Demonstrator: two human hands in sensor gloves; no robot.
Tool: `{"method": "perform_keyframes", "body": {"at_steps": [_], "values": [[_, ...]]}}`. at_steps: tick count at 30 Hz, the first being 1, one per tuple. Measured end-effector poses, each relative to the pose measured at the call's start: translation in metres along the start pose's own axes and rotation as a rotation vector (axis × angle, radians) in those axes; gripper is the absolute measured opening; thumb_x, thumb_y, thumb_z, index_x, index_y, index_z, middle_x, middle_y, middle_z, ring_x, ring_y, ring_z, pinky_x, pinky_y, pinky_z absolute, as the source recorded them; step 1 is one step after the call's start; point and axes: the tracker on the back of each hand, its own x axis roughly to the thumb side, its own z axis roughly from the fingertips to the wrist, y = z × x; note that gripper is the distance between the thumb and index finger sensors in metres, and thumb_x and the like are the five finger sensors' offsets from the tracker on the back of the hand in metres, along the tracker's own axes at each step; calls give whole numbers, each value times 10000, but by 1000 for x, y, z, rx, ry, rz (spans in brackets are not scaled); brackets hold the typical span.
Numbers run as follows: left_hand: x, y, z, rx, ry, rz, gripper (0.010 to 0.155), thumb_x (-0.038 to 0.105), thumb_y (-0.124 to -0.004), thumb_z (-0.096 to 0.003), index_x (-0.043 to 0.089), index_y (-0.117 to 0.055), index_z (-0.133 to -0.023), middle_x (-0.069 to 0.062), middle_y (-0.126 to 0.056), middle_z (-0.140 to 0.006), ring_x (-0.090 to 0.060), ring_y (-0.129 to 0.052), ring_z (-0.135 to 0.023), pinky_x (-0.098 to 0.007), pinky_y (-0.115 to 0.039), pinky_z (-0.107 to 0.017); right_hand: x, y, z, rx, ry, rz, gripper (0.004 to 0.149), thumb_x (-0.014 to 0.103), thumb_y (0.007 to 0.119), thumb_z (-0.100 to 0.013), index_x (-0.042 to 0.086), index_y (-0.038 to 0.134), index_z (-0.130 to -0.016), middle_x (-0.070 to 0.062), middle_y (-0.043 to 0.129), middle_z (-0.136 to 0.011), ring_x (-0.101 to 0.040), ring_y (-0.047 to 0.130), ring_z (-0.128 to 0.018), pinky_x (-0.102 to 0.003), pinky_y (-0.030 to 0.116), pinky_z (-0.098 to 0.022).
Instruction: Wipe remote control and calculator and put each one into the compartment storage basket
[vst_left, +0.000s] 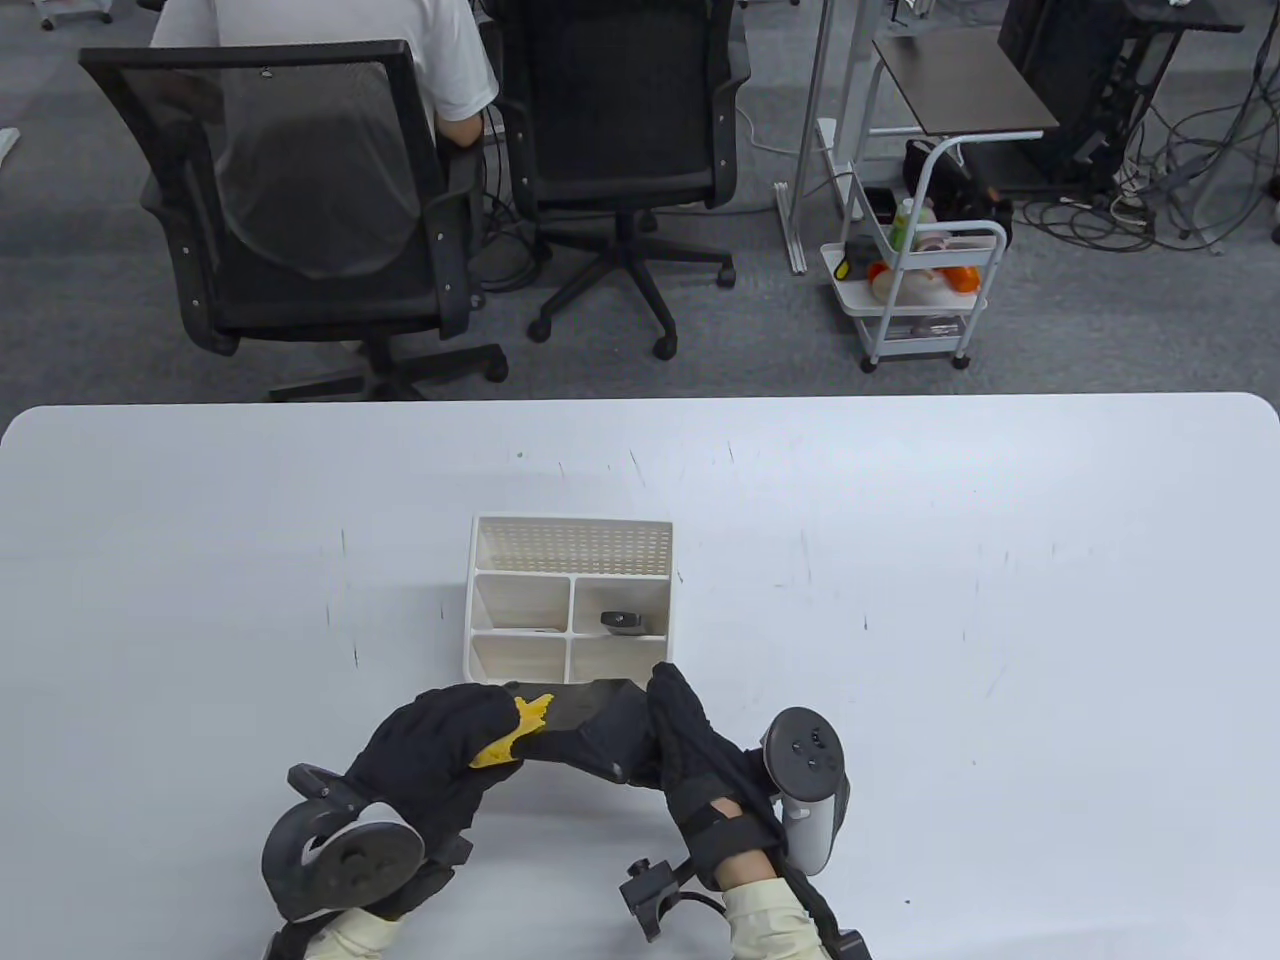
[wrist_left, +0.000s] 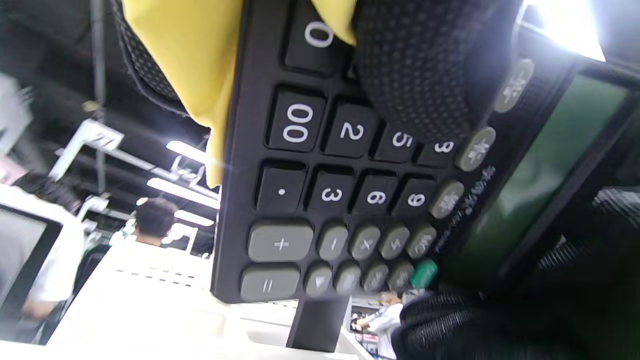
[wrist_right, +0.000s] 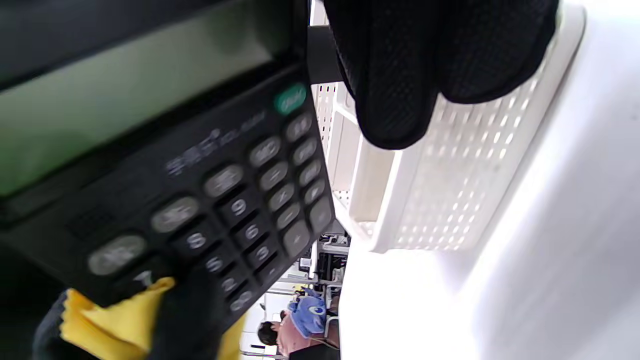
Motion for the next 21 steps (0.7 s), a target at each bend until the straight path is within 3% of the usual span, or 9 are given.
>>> {"method": "perform_keyframes", "body": {"at_steps": [3,7,10,12,15,18,21], "values": [[11,-5,1,-32,-81,-56,498,354,-944,-413,388,-721,-857,84,-911,-881,-202,-997,-815,-485,-825,-612,-1,-2,0,-20,-1,-134,869,393,603,-634,-239,145,-1017,-369,756,-907,-366,951,-714,-570,781,-520],[23,-14,0,-103,-129,-94,546,354,-922,-433,380,-689,-927,65,-846,-982,-255,-903,-930,-516,-769,-663,2,-5,3,-152,-19,-281,773,251,634,-607,-225,184,-1018,-336,831,-823,-344,1011,-638,-514,850,-481],[29,-25,0,-217,-111,-134,675,473,-902,-420,382,-620,-1027,43,-690,-1131,-359,-531,-1111,-604,-568,-751,5,-8,3,-134,-53,-258,763,250,619,-615,-197,161,-1032,-296,797,-865,-348,976,-660,-494,848,-493],[29,-29,0,-258,-89,-228,783,531,-890,-411,437,-492,-1078,4,-493,-1198,-378,-424,-1114,-621,-504,-767,6,-11,4,-192,-76,-256,754,251,612,-614,-195,174,-1035,-288,799,-863,-338,978,-653,-483,853,-490],[27,-28,0,-214,-81,-295,807,498,-896,-416,402,-455,-1085,18,-578,-1166,-329,-574,-1084,-592,-570,-753,8,-14,3,-194,-102,-305,750,251,611,-618,-189,174,-1040,-288,794,-868,-342,972,-659,-486,847,-494],[27,-27,-1,-182,-66,-262,836,423,-885,-442,261,-401,-1105,-25,-610,-1153,-314,-653,-1069,-561,-609,-747,9,-13,4,-205,-123,-319,748,254,609,-619,-181,172,-1043,-284,786,-879,-343,964,-670,-488,841,-502],[29,-27,0,-171,-93,-241,720,374,-859,-466,243,-508,-1081,-79,-636,-1137,-356,-665,-1060,-565,-606,-747,9,-13,5,-210,-131,-323,746,256,608,-620,-174,172,-1047,-281,780,-887,-347,957,-678,-491,835,-508]]}}
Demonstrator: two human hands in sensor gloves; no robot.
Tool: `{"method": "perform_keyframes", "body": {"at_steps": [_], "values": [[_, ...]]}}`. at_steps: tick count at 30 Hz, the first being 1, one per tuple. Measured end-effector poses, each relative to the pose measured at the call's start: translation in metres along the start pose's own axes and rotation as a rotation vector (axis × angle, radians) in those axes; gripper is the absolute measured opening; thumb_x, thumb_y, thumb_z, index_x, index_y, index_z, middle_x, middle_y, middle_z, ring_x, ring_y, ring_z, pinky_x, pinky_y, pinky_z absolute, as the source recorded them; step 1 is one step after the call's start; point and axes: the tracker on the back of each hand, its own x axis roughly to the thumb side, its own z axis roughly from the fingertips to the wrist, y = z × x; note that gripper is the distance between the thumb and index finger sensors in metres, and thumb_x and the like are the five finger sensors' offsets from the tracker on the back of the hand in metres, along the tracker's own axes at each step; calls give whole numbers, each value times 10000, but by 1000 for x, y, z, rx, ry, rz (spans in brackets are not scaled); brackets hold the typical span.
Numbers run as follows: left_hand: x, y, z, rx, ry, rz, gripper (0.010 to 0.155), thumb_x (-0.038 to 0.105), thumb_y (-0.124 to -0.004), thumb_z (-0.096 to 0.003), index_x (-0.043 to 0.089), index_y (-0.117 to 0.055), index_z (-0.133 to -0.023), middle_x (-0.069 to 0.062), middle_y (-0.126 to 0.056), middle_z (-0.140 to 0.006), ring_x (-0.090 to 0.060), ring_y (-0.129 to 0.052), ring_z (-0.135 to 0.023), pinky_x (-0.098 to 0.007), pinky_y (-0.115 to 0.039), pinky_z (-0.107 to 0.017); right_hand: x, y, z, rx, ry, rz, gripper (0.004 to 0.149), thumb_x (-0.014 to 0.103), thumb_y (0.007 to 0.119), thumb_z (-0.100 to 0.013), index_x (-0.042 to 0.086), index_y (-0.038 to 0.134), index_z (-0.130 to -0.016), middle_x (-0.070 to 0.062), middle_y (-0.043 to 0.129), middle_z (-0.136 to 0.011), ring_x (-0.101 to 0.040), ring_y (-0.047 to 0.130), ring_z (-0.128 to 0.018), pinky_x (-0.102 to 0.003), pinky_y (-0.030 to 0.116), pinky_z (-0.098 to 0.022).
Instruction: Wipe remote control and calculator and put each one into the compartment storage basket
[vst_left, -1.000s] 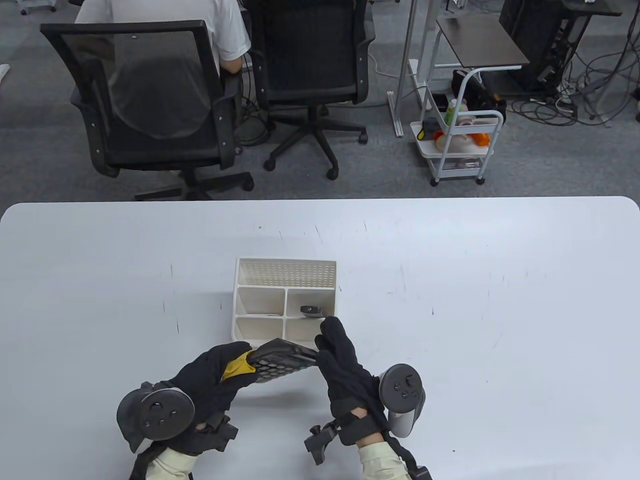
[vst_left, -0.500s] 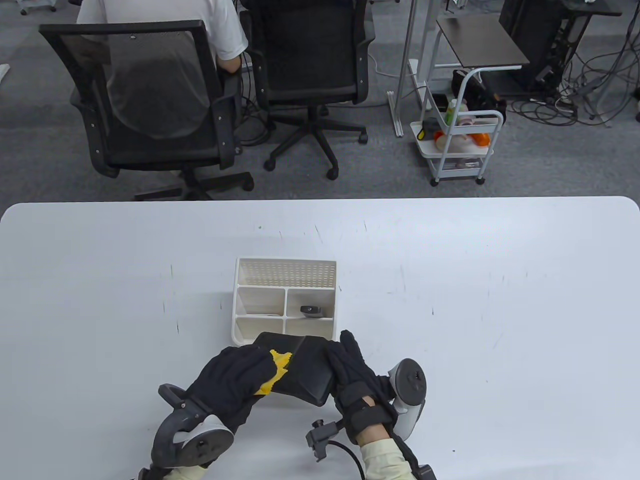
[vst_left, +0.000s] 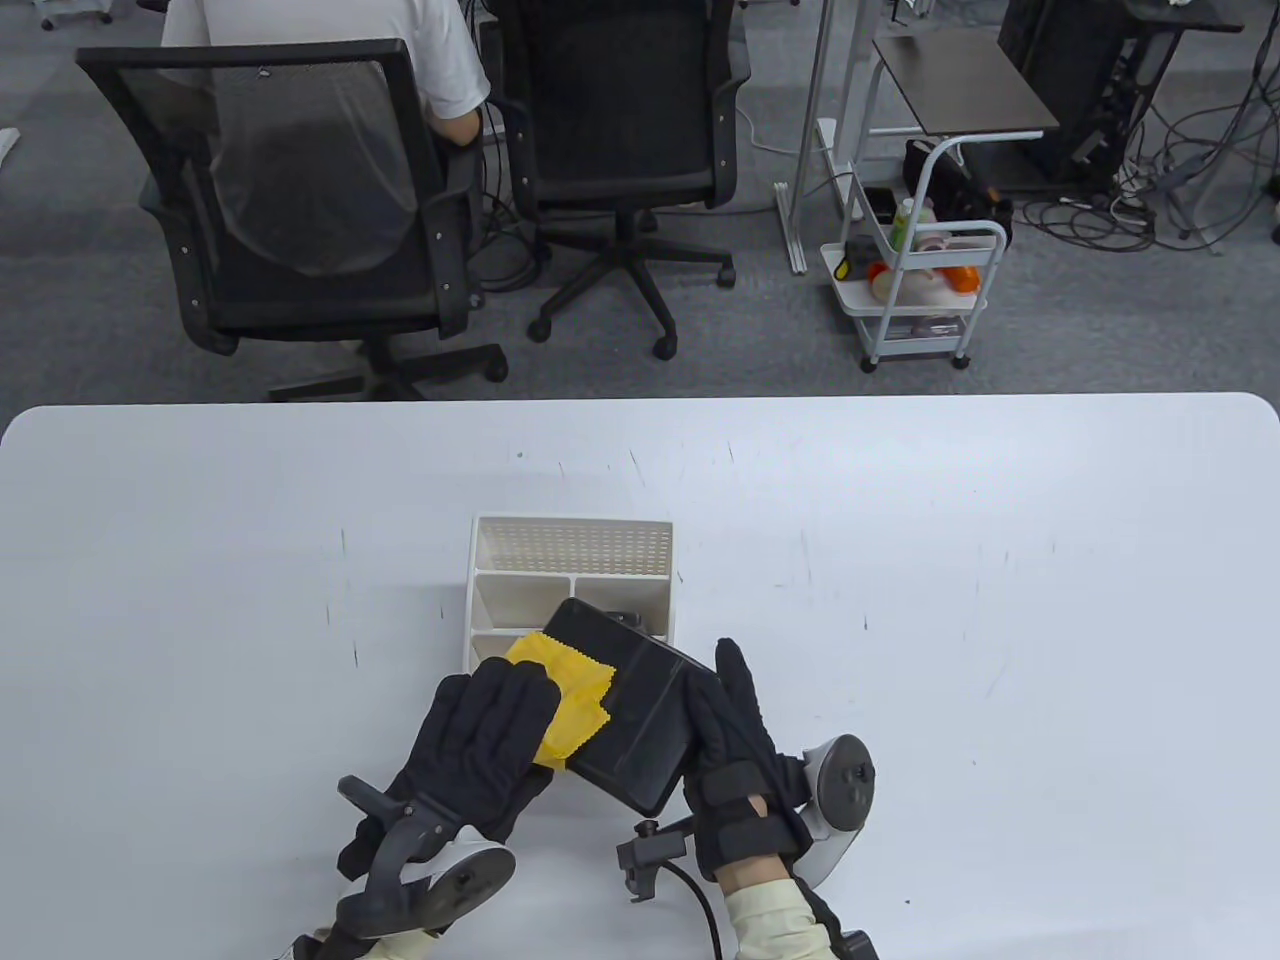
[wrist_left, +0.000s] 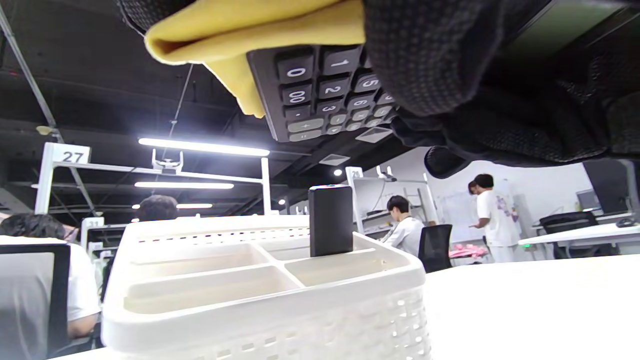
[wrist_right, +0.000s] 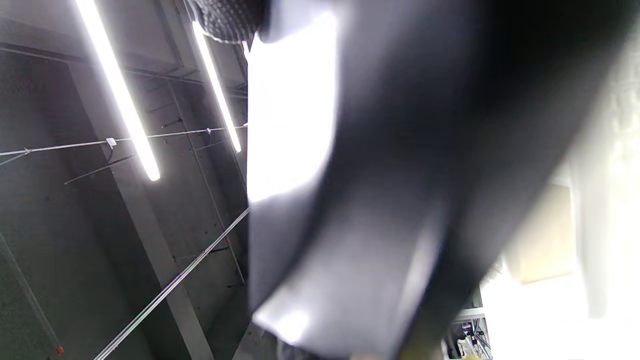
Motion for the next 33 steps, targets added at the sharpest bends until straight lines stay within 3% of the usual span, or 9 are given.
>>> {"method": "perform_keyframes", "body": {"at_steps": [2,9,12,14,17,19,22,26,33], "values": [[2,1,1,13,-45,13,627,362,-810,-493,274,-563,-1063,-57,-662,-1126,-339,-684,-1053,-548,-619,-746,0,0,0,-3,-2,5,745,257,611,-619,-169,176,-1050,-280,781,-889,-349,956,-678,-495,833,-509],[8,-5,-1,-38,-98,85,589,446,-633,-526,297,-506,-1082,-29,-602,-1144,-322,-622,-1074,-527,-580,-761,0,-1,0,7,7,37,719,262,612,-620,-145,225,-1069,-277,793,-885,-349,958,-671,-496,834,-500],[2,-8,0,-61,-56,40,685,522,-693,-489,277,-484,-1094,-59,-570,-1154,-346,-587,-1082,-543,-553,-765,2,-3,0,-4,-1,33,712,263,614,-620,-137,238,-1072,-275,791,-890,-351,953,-679,-499,830,-505],[-1,-8,1,-43,-46,-10,701,488,-766,-477,271,-498,-1088,-64,-590,-1142,-345,-617,-1069,-539,-567,-758,3,-3,0,-5,-12,31,710,264,614,-621,-134,241,-1074,-272,791,-893,-355,949,-684,-501,828,-508],[1,-5,3,70,-82,-136,744,395,-934,-414,280,-575,-1056,-46,-693,-1095,-313,-745,-1019,-509,-644,-733,4,-3,0,-5,-12,12,708,265,613,-620,-135,244,-1074,-271,791,-894,-351,952,-681,-498,831,-506],[2,-1,3,109,-93,-210,701,372,-945,-416,293,-617,-1031,-26,-758,-1057,-278,-823,-976,-475,-704,-709,3,-2,1,6,-7,-1,708,265,610,-623,-135,238,-1074,-271,786,-898,-351,950,-684,-497,829,-511],[0,2,4,133,-79,-98,547,359,-821,-494,289,-661,-1012,-26,-789,-1034,-282,-836,-958,-475,-721,-695,3,-1,1,2,-7,-3,708,266,607,-624,-139,239,-1073,-274,789,-893,-346,955,-677,-493,832,-508],[2,0,4,67,-134,64,535,452,-644,-534,291,-614,-1043,-30,-720,-1084,-297,-746,-1014,-492,-669,-729,4,-3,1,-6,-15,13,702,267,606,-624,-132,247,-1077,-271,792,-894,-346,955,-676,-493,831,-508],[-2,-6,0,-40,-66,116,562,460,-560,-532,270,-579,-1061,-57,-675,-1105,-353,-694,-1029,-522,-632,-743,4,0,-1,62,-1,90,681,267,613,-622,-117,294,-1086,-275,806,-883,-351,960,-667,-499,829,-501]]}}
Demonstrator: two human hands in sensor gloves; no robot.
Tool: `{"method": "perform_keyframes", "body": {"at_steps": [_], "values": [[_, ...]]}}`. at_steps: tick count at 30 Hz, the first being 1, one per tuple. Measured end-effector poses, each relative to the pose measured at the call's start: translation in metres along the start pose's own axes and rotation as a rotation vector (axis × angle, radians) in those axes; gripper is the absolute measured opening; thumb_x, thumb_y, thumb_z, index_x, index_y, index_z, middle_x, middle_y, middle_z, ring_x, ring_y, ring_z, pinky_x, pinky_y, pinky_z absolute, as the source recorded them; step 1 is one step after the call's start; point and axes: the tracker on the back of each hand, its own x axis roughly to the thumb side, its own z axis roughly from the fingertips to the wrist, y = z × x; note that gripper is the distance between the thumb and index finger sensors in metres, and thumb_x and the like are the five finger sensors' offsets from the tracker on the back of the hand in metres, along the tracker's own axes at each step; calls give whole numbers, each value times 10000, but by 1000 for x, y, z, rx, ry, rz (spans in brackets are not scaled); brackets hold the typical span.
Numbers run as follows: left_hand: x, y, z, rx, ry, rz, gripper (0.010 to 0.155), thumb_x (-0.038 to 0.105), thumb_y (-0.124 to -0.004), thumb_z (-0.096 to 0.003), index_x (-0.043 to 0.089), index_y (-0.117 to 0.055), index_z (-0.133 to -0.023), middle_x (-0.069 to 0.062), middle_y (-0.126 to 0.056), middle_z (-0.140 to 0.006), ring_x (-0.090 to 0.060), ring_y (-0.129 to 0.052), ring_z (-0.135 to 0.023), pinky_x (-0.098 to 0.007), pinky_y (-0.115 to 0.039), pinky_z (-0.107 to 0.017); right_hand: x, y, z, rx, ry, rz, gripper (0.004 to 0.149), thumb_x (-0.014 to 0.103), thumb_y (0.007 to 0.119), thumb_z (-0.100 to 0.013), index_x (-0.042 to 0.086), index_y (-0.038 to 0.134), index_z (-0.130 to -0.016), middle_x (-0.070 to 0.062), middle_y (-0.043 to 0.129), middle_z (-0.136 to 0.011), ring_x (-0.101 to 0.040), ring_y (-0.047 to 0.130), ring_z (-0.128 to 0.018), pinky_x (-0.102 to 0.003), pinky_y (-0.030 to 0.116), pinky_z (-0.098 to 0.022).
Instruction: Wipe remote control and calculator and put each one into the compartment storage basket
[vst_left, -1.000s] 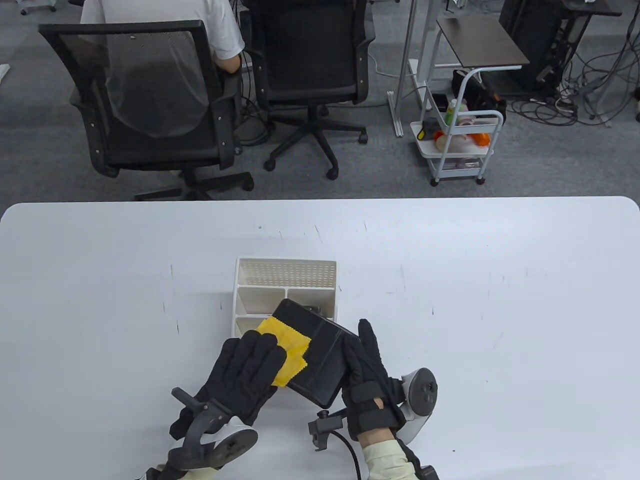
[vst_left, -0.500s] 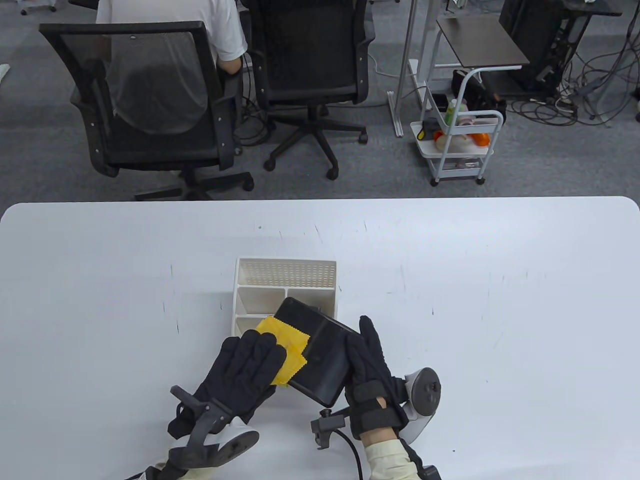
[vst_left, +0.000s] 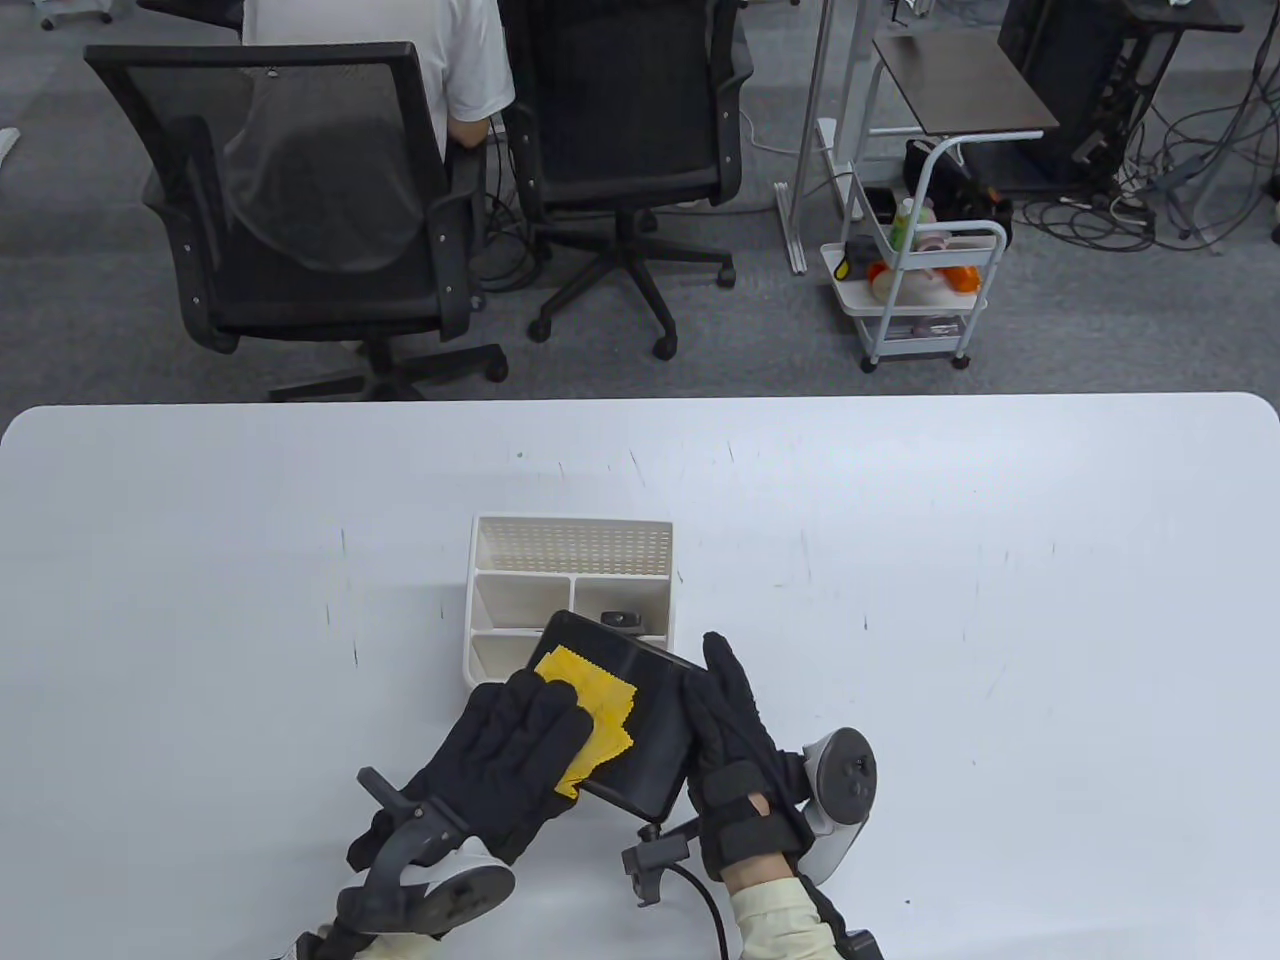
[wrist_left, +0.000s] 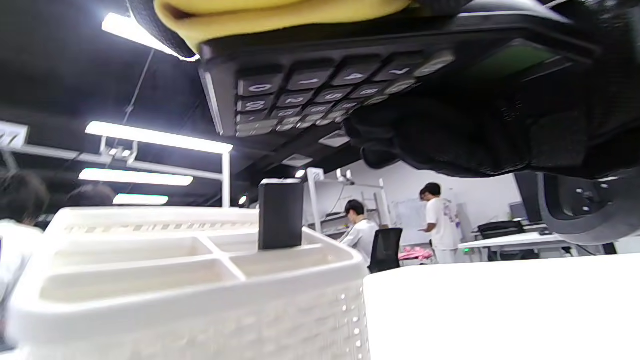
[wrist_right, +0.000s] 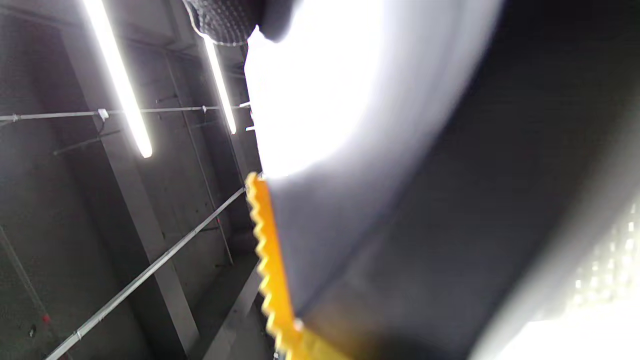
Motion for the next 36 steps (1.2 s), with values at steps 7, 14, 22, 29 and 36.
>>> {"method": "perform_keyframes", "body": {"at_steps": [7,14,22,29,36], "values": [[-9,1,3,-18,45,54,561,450,-585,-534,250,-605,-1058,-79,-656,-1105,-361,-671,-1036,-536,-628,-738,1,0,2,-63,-33,-23,676,270,611,-623,-103,297,-1090,-271,800,-894,-356,952,-679,-504,823,-508],[8,1,-2,-10,-40,138,565,451,-576,-533,231,-611,-1052,-84,-682,-1089,-349,-706,-1021,-523,-653,-733,0,1,1,-37,-35,44,667,277,614,-619,-89,325,-1096,-261,819,-880,-345,963,-666,-499,827,-501],[-9,2,0,-35,61,150,564,444,-584,-537,235,-593,-1060,-86,-633,-1103,-357,-658,-1038,-535,-625,-739,4,21,0,153,-80,193,654,266,630,-608,-84,374,-1097,-269,842,-860,-353,981,-640,-505,837,-483],[-21,5,1,-26,157,153,565,443,-588,-540,240,-582,-1068,-83,-630,-1118,-360,-649,-1050,-545,-598,-745,4,31,1,267,-114,252,649,256,639,-602,-80,388,-1097,-275,843,-859,-366,981,-641,-517,831,-486],[-24,5,1,-16,172,295,561,442,-593,-545,237,-611,-1067,-84,-701,-1112,-380,-688,-1042,-551,-609,-740,2,37,2,310,-126,308,651,253,645,-599,-78,390,-1098,-278,846,-861,-371,983,-640,-524,829,-486]]}}
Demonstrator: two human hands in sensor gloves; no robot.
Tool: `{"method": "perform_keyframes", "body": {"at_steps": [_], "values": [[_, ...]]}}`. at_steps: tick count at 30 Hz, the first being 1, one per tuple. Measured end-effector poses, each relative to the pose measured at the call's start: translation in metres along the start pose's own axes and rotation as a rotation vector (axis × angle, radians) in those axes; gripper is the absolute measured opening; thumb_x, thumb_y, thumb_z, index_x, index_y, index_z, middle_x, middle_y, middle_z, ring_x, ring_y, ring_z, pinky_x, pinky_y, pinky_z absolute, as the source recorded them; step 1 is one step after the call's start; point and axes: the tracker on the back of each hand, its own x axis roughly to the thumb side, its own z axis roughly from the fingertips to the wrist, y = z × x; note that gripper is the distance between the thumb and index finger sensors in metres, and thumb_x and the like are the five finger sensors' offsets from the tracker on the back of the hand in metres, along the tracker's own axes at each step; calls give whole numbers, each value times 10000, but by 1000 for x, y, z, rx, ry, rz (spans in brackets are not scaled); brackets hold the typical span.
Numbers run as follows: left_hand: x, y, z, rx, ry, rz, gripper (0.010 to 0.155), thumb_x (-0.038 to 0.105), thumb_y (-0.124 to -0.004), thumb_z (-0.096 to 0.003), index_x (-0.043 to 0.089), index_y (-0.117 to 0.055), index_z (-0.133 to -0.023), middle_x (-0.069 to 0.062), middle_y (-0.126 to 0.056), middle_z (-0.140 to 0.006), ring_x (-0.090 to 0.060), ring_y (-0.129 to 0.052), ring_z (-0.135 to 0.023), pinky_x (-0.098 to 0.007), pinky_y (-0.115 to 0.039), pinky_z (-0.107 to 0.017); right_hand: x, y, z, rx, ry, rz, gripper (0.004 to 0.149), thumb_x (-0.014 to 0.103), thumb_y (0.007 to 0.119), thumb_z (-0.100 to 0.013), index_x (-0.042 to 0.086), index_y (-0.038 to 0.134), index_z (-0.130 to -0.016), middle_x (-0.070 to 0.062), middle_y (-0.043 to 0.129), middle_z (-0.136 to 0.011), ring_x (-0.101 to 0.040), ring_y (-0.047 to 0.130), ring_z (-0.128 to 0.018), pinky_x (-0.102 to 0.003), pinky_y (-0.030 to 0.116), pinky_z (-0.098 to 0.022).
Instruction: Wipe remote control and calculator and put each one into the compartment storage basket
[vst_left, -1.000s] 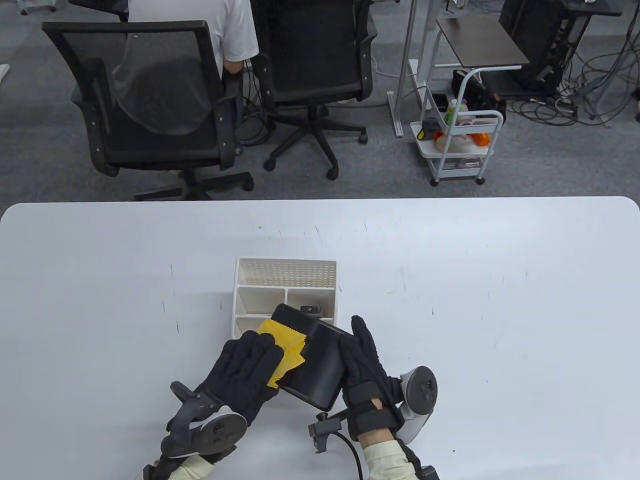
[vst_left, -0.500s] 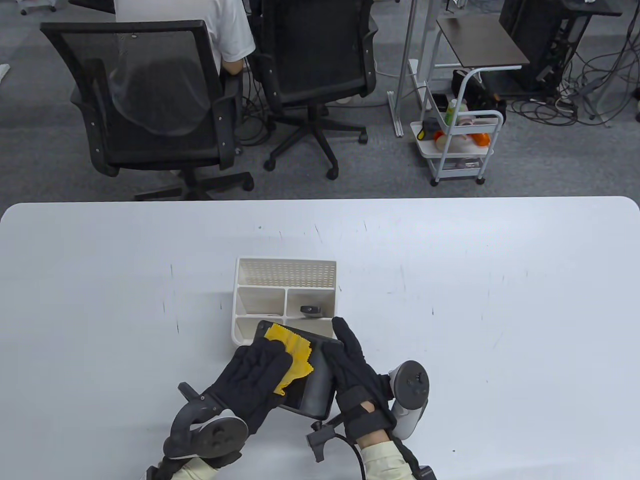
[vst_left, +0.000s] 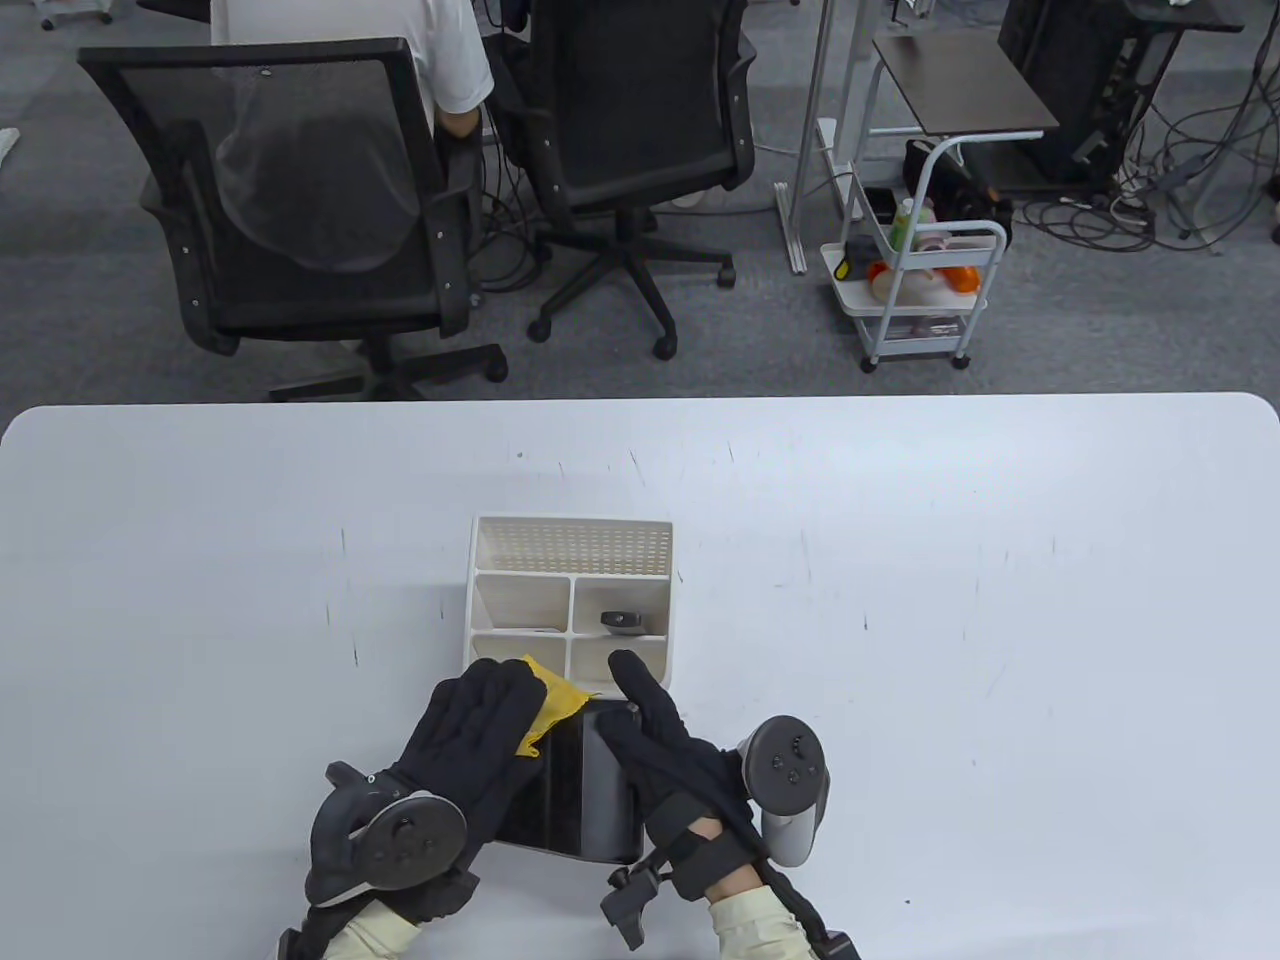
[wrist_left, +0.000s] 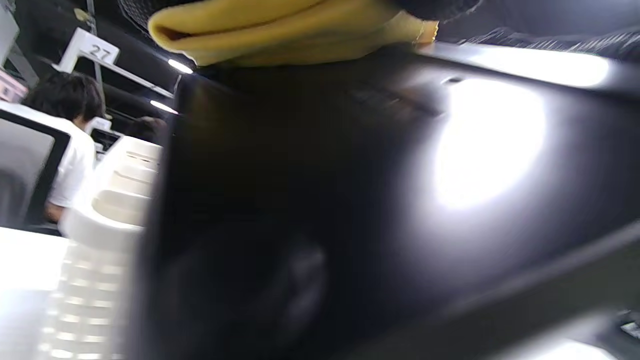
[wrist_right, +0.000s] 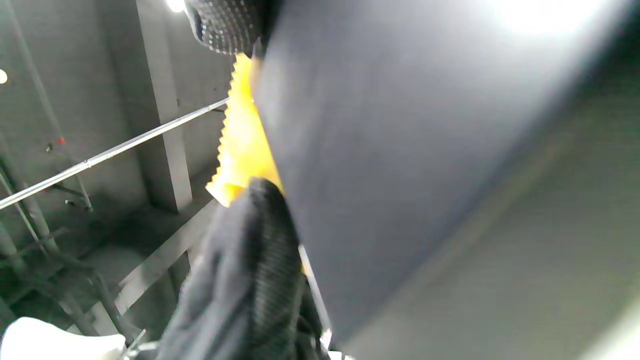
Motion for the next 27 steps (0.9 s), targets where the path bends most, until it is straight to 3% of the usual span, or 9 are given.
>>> {"method": "perform_keyframes", "body": {"at_steps": [3,14,19,27], "values": [[11,1,-2,0,-28,99,560,436,-597,-547,231,-609,-1068,-89,-711,-1111,-389,-692,-1041,-556,-607,-741,-1,3,0,17,1,11,656,251,645,-598,-84,384,-1097,-280,846,-862,-374,983,-641,-526,827,-487],[-3,-1,1,-26,40,-57,562,442,-606,-547,243,-588,-1073,-80,-645,-1129,-379,-631,-1057,-547,-595,-744,-2,-7,1,-35,7,-50,665,251,640,-602,-98,361,-1095,-280,845,-861,-368,986,-637,-518,832,-485],[4,-4,1,-34,0,-123,572,440,-611,-546,235,-559,-1077,-90,-588,-1133,-384,-586,-1060,-545,-587,-748,-3,-12,1,-67,14,-93,663,252,634,-605,-106,360,-1091,-282,849,-854,-360,994,-622,-507,843,-477],[18,-7,1,-35,-113,-124,562,450,-600,-542,268,-564,-1073,-60,-574,-1135,-358,-584,-1066,-536,-601,-748,-3,-26,6,-233,22,-197,658,254,624,-610,-108,353,-1089,-280,835,-865,-358,983,-637,-501,843,-484]]}}
